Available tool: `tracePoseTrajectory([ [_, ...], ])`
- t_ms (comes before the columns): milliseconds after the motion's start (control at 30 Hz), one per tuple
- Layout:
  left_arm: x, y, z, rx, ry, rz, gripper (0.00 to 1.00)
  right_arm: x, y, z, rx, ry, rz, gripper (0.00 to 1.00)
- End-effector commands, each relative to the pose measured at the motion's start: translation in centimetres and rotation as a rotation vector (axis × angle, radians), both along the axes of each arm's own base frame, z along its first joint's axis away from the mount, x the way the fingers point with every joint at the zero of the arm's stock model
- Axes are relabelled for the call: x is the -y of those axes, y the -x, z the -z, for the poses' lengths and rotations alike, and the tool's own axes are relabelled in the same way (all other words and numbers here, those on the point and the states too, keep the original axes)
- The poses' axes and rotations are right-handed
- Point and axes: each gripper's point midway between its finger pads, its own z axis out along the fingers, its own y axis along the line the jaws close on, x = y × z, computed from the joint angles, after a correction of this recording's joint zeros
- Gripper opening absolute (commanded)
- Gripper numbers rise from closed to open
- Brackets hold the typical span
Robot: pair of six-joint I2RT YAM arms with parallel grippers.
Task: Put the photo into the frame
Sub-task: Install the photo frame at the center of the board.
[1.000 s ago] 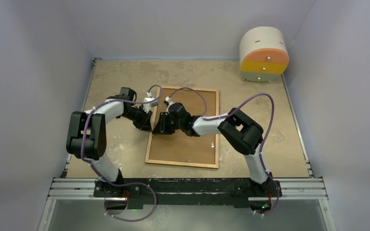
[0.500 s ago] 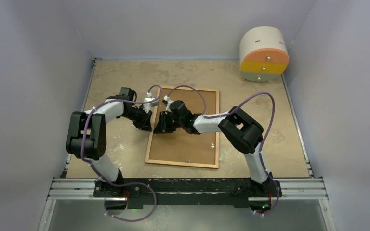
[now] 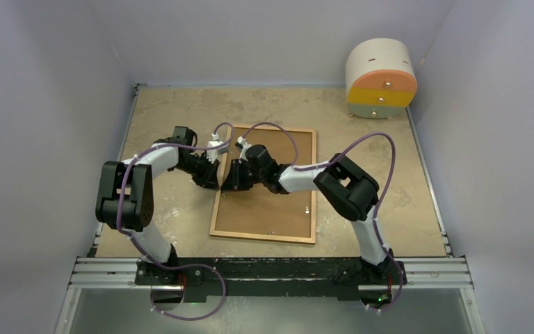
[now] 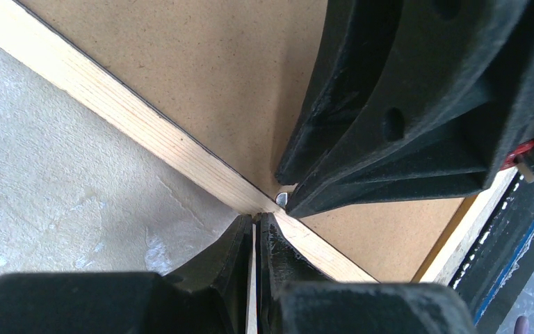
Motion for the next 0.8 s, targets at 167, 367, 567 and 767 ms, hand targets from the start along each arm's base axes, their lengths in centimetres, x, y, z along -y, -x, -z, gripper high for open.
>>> tracePoseTrajectory([
  [167, 0.1, 0.0, 1.5, 0.004, -0.026, 0.022, 0.07, -0.9, 1.6, 1.0, -0.035, -0.014, -0.030, 0.21],
  [367, 0.1, 0.0, 1.7, 0.001, -0.026, 0.021, 0.07, -1.1, 1.7, 0.7, -0.043, -0.021, -0.040, 0.20],
  [567, 0.0, 0.1, 1.5, 0.002, -0.030, 0.026, 0.06, 0.2, 0.0, -1.4, -0.012, -0.020, -0.004, 0.21],
  [767, 0.0, 0.0, 1.5, 0.005, -0.031, 0.022, 0.05, 0.9, -0.6, -0.8, 0.003, -0.002, 0.002, 0.21],
])
